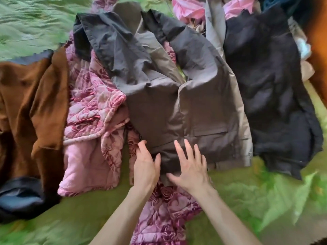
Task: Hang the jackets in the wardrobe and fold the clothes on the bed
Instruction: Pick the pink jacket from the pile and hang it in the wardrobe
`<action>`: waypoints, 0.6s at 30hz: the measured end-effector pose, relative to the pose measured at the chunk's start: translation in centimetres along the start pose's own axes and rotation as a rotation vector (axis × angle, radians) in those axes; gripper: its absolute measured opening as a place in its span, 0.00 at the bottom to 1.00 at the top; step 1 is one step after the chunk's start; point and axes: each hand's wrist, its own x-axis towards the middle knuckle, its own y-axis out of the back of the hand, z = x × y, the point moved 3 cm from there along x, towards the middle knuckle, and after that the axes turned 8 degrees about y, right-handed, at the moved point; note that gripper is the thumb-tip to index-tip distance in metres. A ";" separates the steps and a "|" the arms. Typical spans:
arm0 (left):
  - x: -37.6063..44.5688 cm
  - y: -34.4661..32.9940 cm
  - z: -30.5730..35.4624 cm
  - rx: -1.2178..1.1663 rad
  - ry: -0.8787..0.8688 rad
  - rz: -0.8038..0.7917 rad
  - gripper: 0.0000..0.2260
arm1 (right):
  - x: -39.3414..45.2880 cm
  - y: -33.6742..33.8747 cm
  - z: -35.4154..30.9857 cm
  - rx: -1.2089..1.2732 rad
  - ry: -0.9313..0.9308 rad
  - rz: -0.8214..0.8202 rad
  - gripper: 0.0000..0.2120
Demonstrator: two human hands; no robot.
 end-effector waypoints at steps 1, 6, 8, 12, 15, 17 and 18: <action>0.1 0.1 0.4 -0.056 0.014 0.014 0.20 | 0.3 -0.2 -0.3 0.003 -0.003 -0.030 0.58; -1.5 0.7 5.5 -0.227 -0.199 -0.091 0.19 | 0.7 0.1 -1.9 0.160 -0.024 0.049 0.49; -3.2 0.8 8.1 -0.200 -0.319 -0.156 0.22 | 0.4 1.2 -2.2 0.257 -0.008 0.248 0.31; -4.3 2.6 12.2 -0.144 -0.412 -0.114 0.21 | -0.3 6.6 0.0 0.588 -0.184 0.482 0.19; -4.0 4.8 13.7 -0.034 -0.473 -0.053 0.19 | 0.1 12.4 2.9 0.854 -0.229 0.606 0.20; -3.5 6.1 14.0 0.045 -0.465 -0.034 0.19 | 0.8 17.2 4.5 0.957 -0.277 0.694 0.23; -3.2 6.7 14.1 0.076 -0.461 -0.026 0.19 | 1.3 19.7 5.5 1.021 -0.337 0.747 0.22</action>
